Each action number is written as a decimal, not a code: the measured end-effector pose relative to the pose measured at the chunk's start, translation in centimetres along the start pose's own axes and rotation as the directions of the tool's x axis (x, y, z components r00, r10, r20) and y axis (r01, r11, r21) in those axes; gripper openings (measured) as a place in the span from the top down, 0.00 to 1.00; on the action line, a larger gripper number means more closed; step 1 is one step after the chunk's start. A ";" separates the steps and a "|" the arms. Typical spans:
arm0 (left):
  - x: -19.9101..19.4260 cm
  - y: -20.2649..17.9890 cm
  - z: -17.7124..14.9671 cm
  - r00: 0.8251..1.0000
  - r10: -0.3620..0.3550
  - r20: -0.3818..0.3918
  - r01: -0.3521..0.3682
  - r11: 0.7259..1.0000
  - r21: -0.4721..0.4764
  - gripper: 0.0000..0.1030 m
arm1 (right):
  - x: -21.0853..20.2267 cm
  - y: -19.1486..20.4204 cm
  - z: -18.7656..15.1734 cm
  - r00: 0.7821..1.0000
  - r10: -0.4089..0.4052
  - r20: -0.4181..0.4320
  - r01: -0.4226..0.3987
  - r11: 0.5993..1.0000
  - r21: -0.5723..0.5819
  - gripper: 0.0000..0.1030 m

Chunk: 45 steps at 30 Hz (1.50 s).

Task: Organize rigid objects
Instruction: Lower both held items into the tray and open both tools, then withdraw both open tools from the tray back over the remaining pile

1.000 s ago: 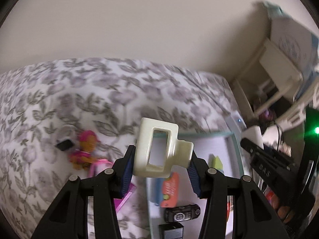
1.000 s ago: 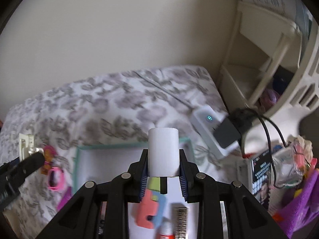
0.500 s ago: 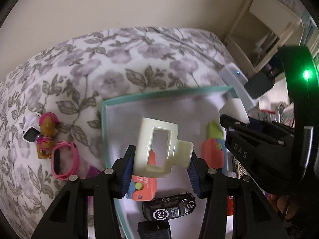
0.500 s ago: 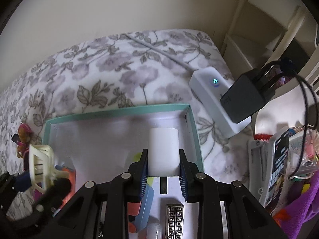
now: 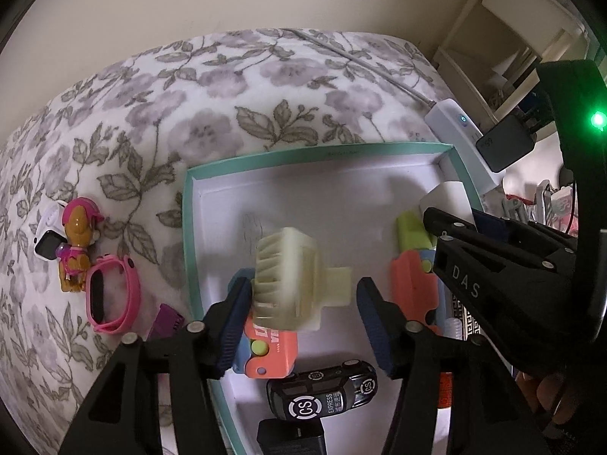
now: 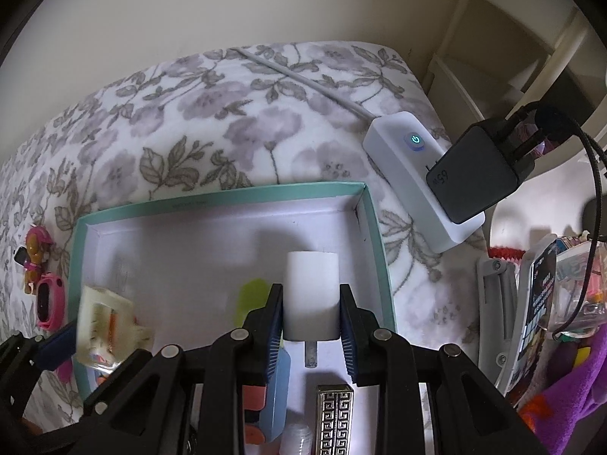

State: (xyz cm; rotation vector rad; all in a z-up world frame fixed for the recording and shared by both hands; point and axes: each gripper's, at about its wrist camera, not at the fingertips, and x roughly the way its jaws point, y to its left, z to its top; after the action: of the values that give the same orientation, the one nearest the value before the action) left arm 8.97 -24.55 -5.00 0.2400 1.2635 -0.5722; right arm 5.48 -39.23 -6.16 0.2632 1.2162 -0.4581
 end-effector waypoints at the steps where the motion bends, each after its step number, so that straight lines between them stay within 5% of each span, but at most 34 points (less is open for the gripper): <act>1: 0.0 0.1 0.0 1.000 0.000 -0.002 0.000 1.000 -0.002 0.42 | -0.1 0.0 0.0 1.000 -0.001 0.003 0.001 1.000 -0.002 0.70; 12: -2.1 1.0 0.8 0.999 -0.027 0.028 0.028 0.999 -0.032 0.41 | -4.2 0.0 1.0 0.994 0.004 0.108 -0.005 1.000 0.003 0.60; 16: -3.8 2.2 1.3 0.997 -0.036 0.070 0.041 0.997 -0.065 0.26 | -7.0 0.2 1.5 0.983 0.008 0.183 -0.008 1.000 0.001 0.48; 25: -7.8 6.8 2.0 0.984 0.045 0.173 -0.013 0.984 -0.180 0.26 | -10.7 1.2 1.5 0.960 0.019 0.280 -0.014 1.000 -0.020 0.39; 29: -9.0 9.9 2.0 0.973 0.105 0.204 -0.051 0.966 -0.254 0.25 | -11.0 2.0 1.4 0.956 0.052 0.288 -0.045 0.999 -0.030 0.31; 32: -9.5 12.3 1.9 0.967 0.147 0.209 -0.078 0.948 -0.310 0.07 | -10.7 3.3 1.4 0.957 0.079 0.279 -0.068 0.996 -0.050 0.30; 45: -9.8 21.5 -0.4 0.943 0.306 0.127 -0.213 0.853 -0.476 0.07 | -9.0 11.3 0.6 0.960 0.182 0.213 -0.141 0.971 -0.196 0.22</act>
State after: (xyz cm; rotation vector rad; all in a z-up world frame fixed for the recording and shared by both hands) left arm 18.19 -3.65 1.19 -0.0432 1.1101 -0.0491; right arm 8.89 -27.76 2.00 0.1494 0.9926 -0.2273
